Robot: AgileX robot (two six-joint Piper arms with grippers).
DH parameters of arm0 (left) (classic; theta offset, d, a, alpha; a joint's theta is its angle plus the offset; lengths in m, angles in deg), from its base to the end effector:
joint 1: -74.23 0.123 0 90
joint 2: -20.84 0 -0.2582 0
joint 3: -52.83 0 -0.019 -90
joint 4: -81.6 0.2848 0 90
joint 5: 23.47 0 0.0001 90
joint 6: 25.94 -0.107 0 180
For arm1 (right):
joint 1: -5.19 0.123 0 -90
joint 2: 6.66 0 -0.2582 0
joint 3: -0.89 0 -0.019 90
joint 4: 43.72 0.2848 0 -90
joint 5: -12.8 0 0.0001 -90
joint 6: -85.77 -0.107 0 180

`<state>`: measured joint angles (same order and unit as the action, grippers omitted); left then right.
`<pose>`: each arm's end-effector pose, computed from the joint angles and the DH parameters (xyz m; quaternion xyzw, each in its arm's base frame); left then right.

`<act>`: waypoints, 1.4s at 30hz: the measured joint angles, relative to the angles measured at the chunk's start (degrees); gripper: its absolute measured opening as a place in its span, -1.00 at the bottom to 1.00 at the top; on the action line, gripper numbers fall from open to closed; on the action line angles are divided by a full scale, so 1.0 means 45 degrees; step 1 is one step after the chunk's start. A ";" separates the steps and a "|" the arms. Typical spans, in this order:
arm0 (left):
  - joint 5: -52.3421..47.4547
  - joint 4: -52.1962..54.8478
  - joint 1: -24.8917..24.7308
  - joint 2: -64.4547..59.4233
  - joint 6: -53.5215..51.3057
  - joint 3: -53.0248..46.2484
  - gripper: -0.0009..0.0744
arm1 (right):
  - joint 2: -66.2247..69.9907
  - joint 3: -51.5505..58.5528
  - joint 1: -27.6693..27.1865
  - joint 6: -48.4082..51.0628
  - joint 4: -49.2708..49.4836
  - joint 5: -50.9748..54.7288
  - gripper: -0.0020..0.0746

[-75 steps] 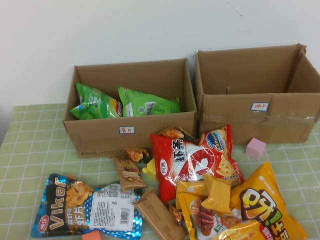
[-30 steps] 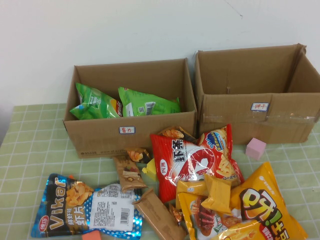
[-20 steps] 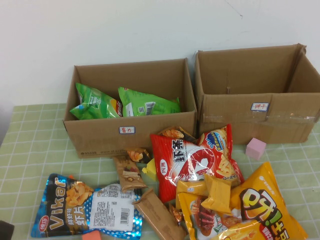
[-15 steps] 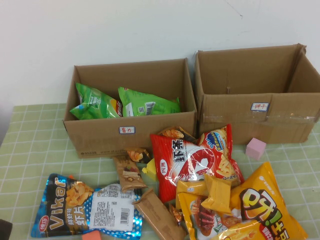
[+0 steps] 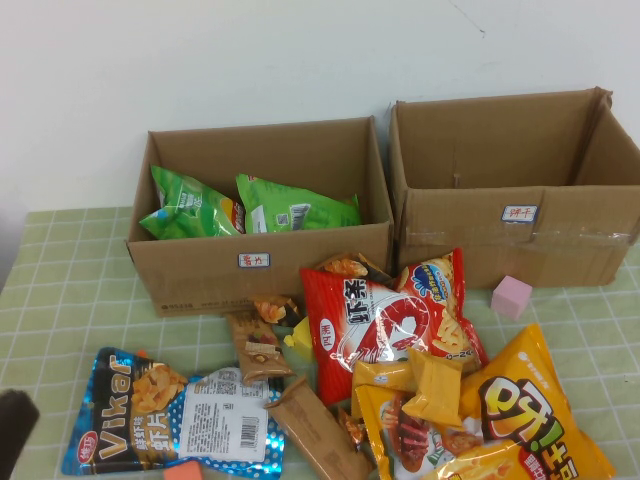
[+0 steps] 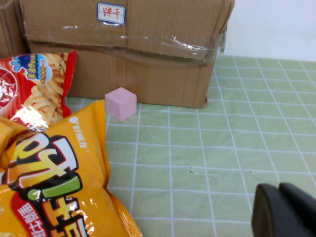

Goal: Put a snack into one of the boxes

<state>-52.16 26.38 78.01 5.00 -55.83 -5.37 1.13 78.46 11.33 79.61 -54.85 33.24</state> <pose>0.1210 -0.0344 0.2876 -0.0177 0.7147 -0.2491 0.6534 0.1294 0.0066 0.1714 -0.0519 0.7938 -0.0170 0.6057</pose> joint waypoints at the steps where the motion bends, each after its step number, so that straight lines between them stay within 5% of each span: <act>1: -0.0744 0.1178 0.0000 -0.0644 -0.0079 0.0646 -0.98 | 0.0000 0.0000 0.0000 0.0000 0.0000 0.0000 -0.95; 9: -0.5291 0.7562 0.0000 -0.5961 -0.0156 0.4355 -0.98 | 0.0000 0.0000 0.0000 0.0000 0.0000 0.0000 -0.95; 16: -0.4988 0.9221 -0.0830 -0.9551 -0.0045 0.5500 -0.98 | 0.0000 0.0000 0.0000 0.0000 0.0000 0.0000 -0.95; 22: -0.4299 1.1395 -0.1503 -1.2414 0.2495 0.6330 -0.98 | 0.0000 0.0000 0.0000 0.0022 0.0000 0.0000 -0.95; 29: -0.4854 1.0518 -0.1795 -1.5731 0.1829 0.7460 -0.78 | 0.0000 0.0000 0.0000 0.0022 0.0000 0.0000 -0.95; 38: -0.3200 0.9796 -0.4854 -1.7430 -0.2098 0.7519 -0.61 | 0.0000 0.0000 0.0000 0.0022 0.0000 0.0000 -0.95; 42: -0.2844 1.0911 -0.5847 -1.8162 -0.0908 0.7569 -0.22 | 0.0000 0.0000 0.0000 0.0022 0.0000 0.0000 -0.95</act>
<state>-64.95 75.48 51.70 -76.73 -59.92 28.69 1.13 78.46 11.33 79.71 -54.85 33.24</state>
